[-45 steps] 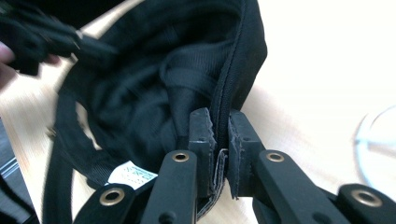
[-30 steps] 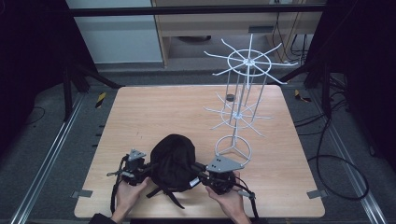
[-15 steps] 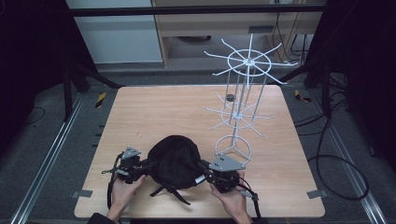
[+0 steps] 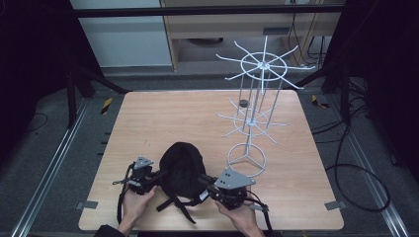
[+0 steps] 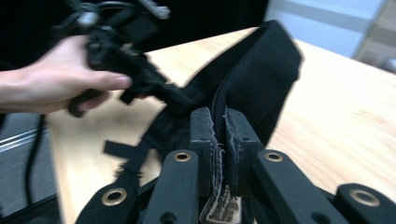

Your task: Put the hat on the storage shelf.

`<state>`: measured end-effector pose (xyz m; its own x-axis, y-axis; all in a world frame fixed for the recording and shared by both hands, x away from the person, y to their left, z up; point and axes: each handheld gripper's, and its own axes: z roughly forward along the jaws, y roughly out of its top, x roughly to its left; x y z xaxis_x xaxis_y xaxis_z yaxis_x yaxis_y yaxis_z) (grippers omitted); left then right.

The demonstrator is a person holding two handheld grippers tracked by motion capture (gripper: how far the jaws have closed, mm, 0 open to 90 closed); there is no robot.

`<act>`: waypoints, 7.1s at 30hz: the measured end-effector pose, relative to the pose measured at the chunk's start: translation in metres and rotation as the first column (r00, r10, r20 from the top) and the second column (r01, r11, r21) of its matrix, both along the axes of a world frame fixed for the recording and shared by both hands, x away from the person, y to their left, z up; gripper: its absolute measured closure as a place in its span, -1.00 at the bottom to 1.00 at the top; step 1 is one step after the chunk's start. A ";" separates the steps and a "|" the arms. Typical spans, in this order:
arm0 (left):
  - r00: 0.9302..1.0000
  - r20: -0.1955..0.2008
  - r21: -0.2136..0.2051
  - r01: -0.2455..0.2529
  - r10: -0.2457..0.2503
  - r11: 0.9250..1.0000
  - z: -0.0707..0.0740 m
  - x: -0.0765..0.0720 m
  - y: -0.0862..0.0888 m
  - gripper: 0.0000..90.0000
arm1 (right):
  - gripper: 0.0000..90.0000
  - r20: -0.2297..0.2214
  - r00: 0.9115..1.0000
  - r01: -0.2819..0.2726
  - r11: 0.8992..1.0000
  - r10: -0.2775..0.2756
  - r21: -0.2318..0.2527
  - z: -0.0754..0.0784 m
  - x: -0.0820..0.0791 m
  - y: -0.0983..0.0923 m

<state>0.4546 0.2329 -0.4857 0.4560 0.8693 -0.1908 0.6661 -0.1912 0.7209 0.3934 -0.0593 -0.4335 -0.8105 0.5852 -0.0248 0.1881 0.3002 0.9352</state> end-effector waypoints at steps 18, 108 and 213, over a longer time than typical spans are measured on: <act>0.998 0.043 -0.024 -0.036 0.037 0.999 0.020 -0.003 0.025 0.16 | 0.82 -0.069 0.996 -0.058 0.991 0.050 -0.120 -0.025 -0.003 0.020; 0.931 0.251 -0.199 0.316 -0.264 0.928 0.074 -0.060 -0.026 0.79 | 0.97 -0.018 0.998 -0.069 0.981 0.066 -0.184 -0.004 -0.002 0.009; 0.867 0.252 -0.107 0.467 -0.431 0.878 0.073 -0.078 -0.022 0.85 | 0.21 -0.290 0.956 0.053 0.997 -0.034 0.057 -0.031 0.066 0.018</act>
<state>0.3770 0.2110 -0.4127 0.8348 0.5264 -0.1614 0.3615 -0.3028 0.8818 0.4597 -0.0411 -0.4646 -0.7516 0.6126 0.2445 0.4641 0.2278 0.8560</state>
